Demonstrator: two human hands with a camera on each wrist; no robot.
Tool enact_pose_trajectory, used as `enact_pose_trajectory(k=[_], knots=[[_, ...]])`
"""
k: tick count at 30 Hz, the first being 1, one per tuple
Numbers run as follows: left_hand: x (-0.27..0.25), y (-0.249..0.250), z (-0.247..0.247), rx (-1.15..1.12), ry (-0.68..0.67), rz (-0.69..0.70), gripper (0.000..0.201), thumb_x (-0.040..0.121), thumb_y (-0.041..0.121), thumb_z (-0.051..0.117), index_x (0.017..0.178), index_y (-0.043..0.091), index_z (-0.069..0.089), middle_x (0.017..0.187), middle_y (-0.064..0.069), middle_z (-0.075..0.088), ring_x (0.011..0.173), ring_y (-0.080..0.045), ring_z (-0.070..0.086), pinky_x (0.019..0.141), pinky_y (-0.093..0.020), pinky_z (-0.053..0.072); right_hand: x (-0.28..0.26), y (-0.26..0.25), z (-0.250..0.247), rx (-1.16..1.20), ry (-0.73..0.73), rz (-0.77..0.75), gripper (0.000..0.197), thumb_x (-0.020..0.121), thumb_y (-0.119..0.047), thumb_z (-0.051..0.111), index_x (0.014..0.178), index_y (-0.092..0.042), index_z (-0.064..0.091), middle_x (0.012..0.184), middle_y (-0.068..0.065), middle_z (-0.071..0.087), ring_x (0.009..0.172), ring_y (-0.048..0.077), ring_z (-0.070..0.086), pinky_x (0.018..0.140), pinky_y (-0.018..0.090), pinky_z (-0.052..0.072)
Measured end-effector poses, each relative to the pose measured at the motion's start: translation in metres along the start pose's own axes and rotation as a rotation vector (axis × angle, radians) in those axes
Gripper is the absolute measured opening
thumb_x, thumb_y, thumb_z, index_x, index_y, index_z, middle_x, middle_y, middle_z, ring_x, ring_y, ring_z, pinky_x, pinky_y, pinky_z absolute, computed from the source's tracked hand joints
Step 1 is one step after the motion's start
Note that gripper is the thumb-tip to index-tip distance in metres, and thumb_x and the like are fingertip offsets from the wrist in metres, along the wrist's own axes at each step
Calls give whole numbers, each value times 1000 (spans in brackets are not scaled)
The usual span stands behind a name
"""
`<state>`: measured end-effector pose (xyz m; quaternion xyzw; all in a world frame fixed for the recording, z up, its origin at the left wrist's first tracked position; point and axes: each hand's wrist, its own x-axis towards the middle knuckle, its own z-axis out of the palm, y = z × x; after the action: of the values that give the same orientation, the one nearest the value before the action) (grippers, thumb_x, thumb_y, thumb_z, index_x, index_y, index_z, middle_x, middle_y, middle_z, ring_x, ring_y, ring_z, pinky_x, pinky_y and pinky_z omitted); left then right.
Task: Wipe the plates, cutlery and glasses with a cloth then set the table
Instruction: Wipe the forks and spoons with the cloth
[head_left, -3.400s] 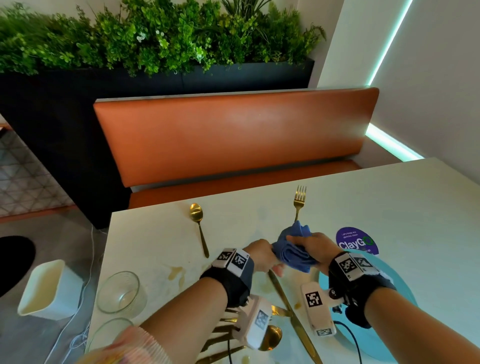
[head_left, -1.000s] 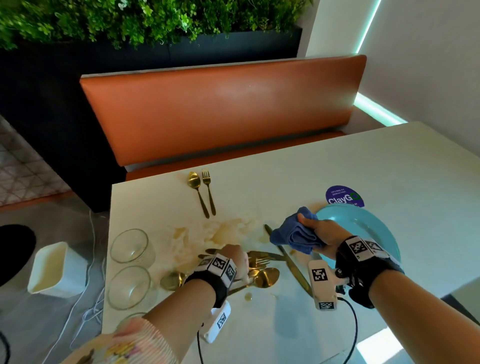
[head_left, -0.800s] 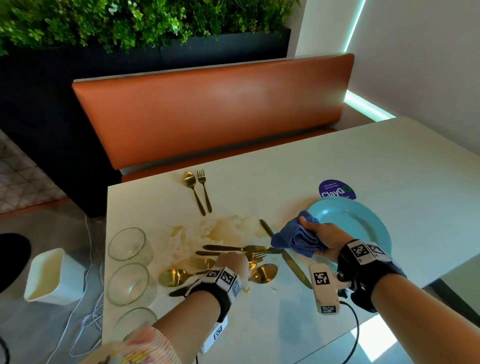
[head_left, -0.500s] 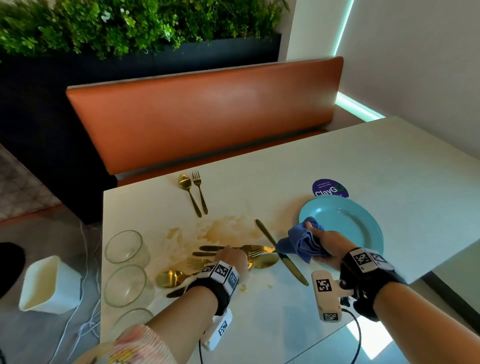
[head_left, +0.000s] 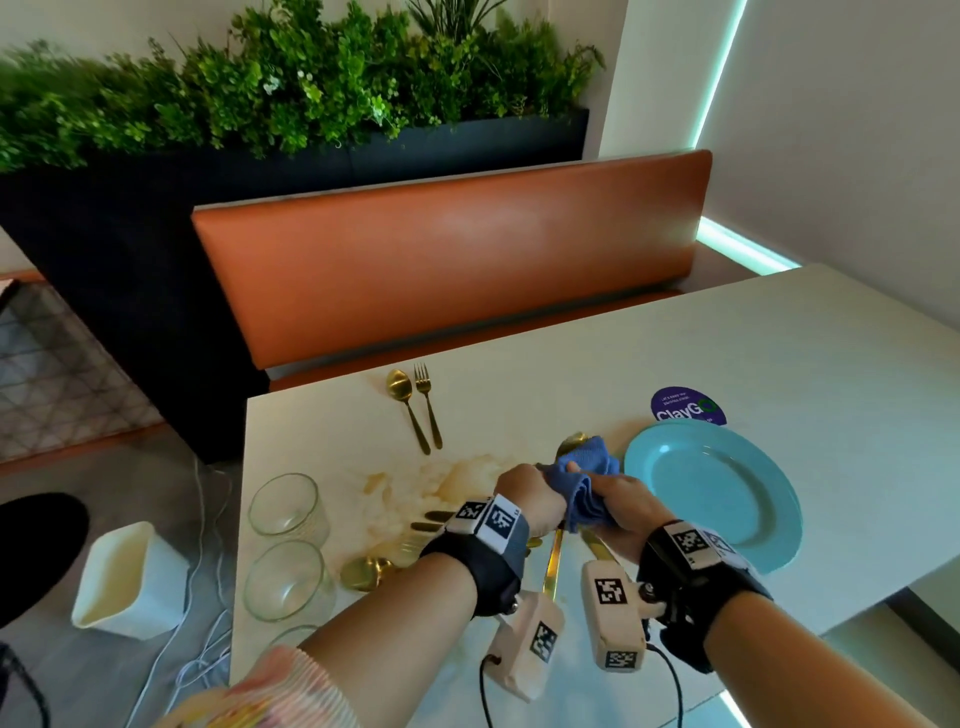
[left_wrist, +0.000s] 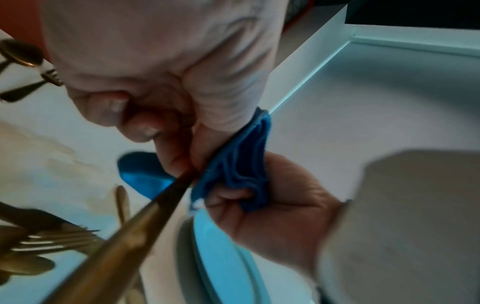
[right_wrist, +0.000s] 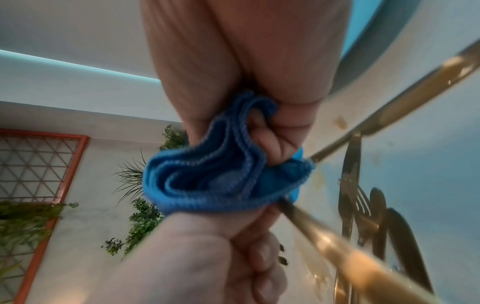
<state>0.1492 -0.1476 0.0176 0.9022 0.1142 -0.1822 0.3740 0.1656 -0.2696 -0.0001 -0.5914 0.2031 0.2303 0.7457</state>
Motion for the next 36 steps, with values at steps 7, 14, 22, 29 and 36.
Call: enact_pose_trajectory(k=[7,14,22,29,36], knots=[[-4,7,-2,91,-48,16,10,88,18,60,90,8,63,94,-10,63,94,-27,63,62,-26,42,2,-16,12,-685,294,-200,30,93,-16,50,64,-13,42,75,11,53,78,26,53,68,30,38],[-9,15,-13,28,-92,72,18,88,19,60,98,5,67,88,-11,59,86,-24,57,72,-27,39,0,-35,17,-940,298,-290,36,95,-22,43,62,-19,31,66,2,42,79,25,51,68,28,35],[-19,10,-27,-141,-245,11,34,93,35,56,97,7,75,94,-3,74,72,-10,54,67,-20,40,15,-50,-11,-434,443,-177,23,86,-23,58,86,1,56,80,17,57,93,38,61,90,52,50],[-23,5,-23,-250,-300,-27,30,92,22,60,109,-2,68,94,-10,73,62,-2,53,78,-23,47,14,-75,-20,-996,290,-321,25,92,-22,53,78,-2,49,75,11,52,80,25,50,69,32,37],[-13,-4,-31,-274,-196,-68,20,90,19,62,103,5,71,71,5,65,69,-4,59,68,-17,44,21,-85,-24,-940,551,-422,39,92,-37,52,104,0,54,87,16,56,91,34,60,70,34,39]])
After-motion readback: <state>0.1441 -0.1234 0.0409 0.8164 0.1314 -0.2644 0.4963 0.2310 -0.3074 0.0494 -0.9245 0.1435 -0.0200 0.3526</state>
